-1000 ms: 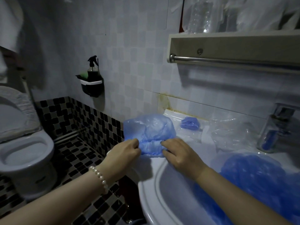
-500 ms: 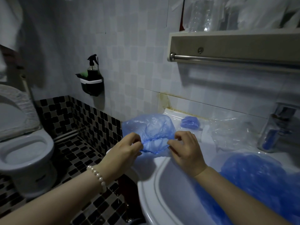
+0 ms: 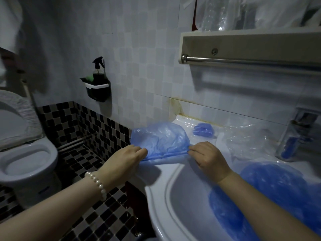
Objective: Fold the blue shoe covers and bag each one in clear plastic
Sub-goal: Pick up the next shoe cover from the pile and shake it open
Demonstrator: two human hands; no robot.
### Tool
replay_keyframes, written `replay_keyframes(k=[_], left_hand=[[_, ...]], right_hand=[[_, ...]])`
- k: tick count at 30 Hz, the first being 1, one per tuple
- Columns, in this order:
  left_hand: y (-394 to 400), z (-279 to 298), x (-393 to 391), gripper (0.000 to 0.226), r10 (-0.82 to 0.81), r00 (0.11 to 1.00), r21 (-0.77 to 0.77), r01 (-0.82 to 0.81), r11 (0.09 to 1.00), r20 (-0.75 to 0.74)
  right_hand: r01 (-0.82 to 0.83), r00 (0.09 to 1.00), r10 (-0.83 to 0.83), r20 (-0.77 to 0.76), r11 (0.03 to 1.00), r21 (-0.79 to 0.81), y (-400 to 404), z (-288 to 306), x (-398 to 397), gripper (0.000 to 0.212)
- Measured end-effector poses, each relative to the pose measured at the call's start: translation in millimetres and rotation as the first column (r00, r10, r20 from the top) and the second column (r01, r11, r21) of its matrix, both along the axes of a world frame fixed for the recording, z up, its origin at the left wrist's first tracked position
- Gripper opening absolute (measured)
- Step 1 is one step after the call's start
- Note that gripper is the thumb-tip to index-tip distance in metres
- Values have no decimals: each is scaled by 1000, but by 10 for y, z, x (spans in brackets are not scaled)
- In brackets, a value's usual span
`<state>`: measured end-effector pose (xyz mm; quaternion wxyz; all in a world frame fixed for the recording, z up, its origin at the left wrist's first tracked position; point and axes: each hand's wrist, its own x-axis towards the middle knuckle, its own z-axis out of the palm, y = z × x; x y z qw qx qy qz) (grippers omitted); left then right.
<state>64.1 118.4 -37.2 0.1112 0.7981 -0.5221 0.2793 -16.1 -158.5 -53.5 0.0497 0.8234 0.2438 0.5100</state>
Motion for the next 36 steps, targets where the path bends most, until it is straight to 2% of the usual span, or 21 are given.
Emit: replay_keyframes(k=[2,5,8,12,14,15,18,21,23,26,28,30,31,35,36], left_hand=[[31,19,12,36,-2,999,63,0,998,33],[48,5,13,36,-15,999,166,7,986,46],[44,-17,-2,29,5,999,260,-15,965,39],[57,41,34,6,-5,997,227,23,974,-81],[54,60,40,31,12,988,179,15,984,-152],[52,62,39,36,24,986,162,3,987,-166],[39,19,74,35,57,989,102,-43,994,-136],[-9,21,92,28,145,980,128,-128,983,-135],[-76,58,51,19,267,956,235,-234,944,-119],[-191,108,1,19,423,903,403,-360,842,-76],[-257,156,-7,19,455,884,435,-369,821,-107],[-291,199,30,16,462,863,392,-361,846,-204],[-294,217,42,13,453,859,358,-356,863,-238],[-279,136,114,3,289,955,279,-259,925,-72],[-264,92,125,8,260,965,280,-243,929,-27]], right_hand=[[-3,1000,3,8,1000,-16,-38,-3,-19,38],[35,999,-36,-18,999,-19,-5,-31,-32,11],[80,991,-87,-104,994,-76,34,-93,10,18],[118,944,-127,-305,992,-49,82,-88,15,6],[147,922,-142,-359,989,-15,125,-52,6,14],[156,918,-148,-369,988,-8,146,-34,2,18],[189,894,-175,-412,982,-5,204,29,-29,20],[211,868,-205,-451,977,-36,223,25,-39,11],[227,836,-227,-500,972,-60,252,28,-48,4],[291,760,-291,-581,952,-96,335,49,-73,25],[318,707,-270,-653,947,-47,364,85,-96,42],[361,657,-208,-725,931,60,382,122,-90,50],[398,635,-215,-742,914,75,400,154,-77,47],[529,570,-335,-750,848,23,479,212,21,29],[559,549,-358,-755,829,13,495,225,45,27]])
